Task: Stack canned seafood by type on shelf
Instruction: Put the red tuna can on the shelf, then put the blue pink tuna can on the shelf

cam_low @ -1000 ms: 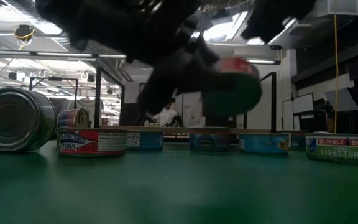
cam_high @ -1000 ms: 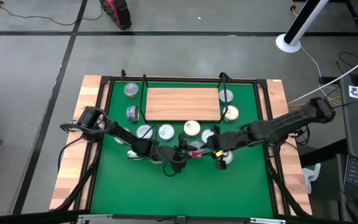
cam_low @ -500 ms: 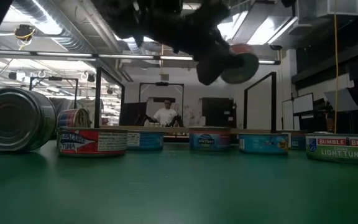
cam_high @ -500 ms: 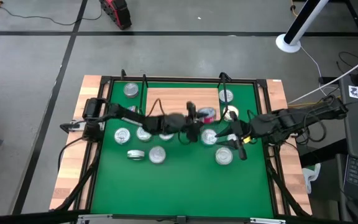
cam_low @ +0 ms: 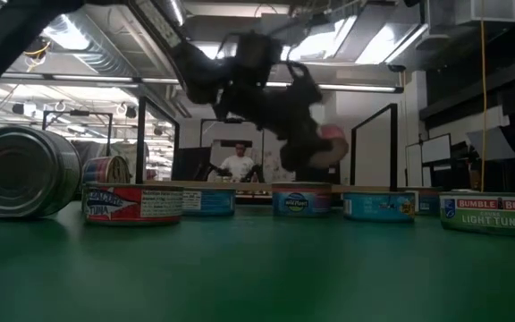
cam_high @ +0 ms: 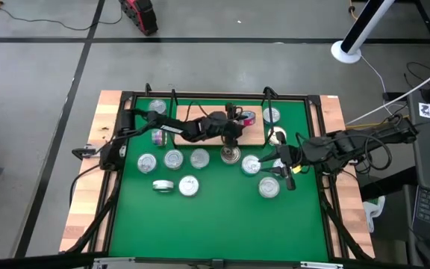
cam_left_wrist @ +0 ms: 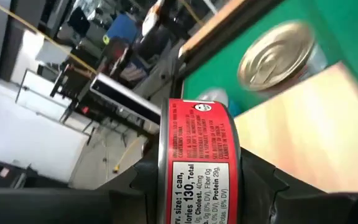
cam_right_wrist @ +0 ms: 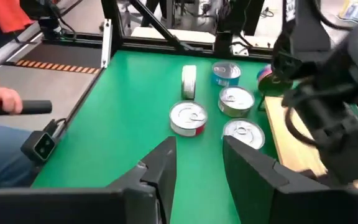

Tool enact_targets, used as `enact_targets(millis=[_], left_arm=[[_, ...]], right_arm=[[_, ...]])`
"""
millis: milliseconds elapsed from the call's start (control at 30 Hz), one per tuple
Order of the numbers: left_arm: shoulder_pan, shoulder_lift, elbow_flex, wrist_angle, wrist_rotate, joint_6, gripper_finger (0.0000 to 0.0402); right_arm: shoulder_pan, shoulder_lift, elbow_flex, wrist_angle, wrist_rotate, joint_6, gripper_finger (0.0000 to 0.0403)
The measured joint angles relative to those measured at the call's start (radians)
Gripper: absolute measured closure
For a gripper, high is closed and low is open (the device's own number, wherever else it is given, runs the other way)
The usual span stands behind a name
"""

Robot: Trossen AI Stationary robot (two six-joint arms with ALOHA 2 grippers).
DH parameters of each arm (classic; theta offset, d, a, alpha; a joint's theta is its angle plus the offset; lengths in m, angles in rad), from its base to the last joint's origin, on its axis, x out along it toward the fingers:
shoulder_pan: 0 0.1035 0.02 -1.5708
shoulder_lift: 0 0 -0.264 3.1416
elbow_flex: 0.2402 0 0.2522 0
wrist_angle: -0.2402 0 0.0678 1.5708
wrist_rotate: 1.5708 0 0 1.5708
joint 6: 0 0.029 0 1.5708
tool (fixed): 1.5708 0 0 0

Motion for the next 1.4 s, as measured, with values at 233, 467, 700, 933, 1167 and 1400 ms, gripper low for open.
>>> enact_targets(millis=[233, 467, 700, 933, 1167, 1400], left_arm=[[0.050, 0.068, 0.057, -0.008, 0.001, -0.008, 0.0261], [0.049, 0.067, 0.063, -0.037, -0.001, 0.003, 0.0250], [0.048, 0.063, 0.065, -0.097, 0.000, -0.028, 0.0225], [0.049, 0.063, 0.064, -0.107, -0.003, -0.085, 0.0193], [0.043, 0.059, 0.062, -0.112, -0.002, -0.129, 0.0179], [0.012, 0.054, 0.090, -0.076, -0.010, -0.100, 0.0178]], right_arm=[[0.000, 0.024, 0.000, 0.001, 0.007, -0.015, 0.0271], [0.000, 0.025, 0.000, 0.001, 0.008, -0.015, 0.0271], [0.000, 0.025, 0.000, 0.000, 0.008, -0.015, 0.0271], [0.000, 0.025, 0.000, -0.001, 0.008, -0.015, 0.0271], [0.000, 0.025, 0.000, -0.001, 0.008, -0.015, 0.0271], [0.000, 0.025, 0.000, -0.002, 0.008, -0.014, 0.0271]])
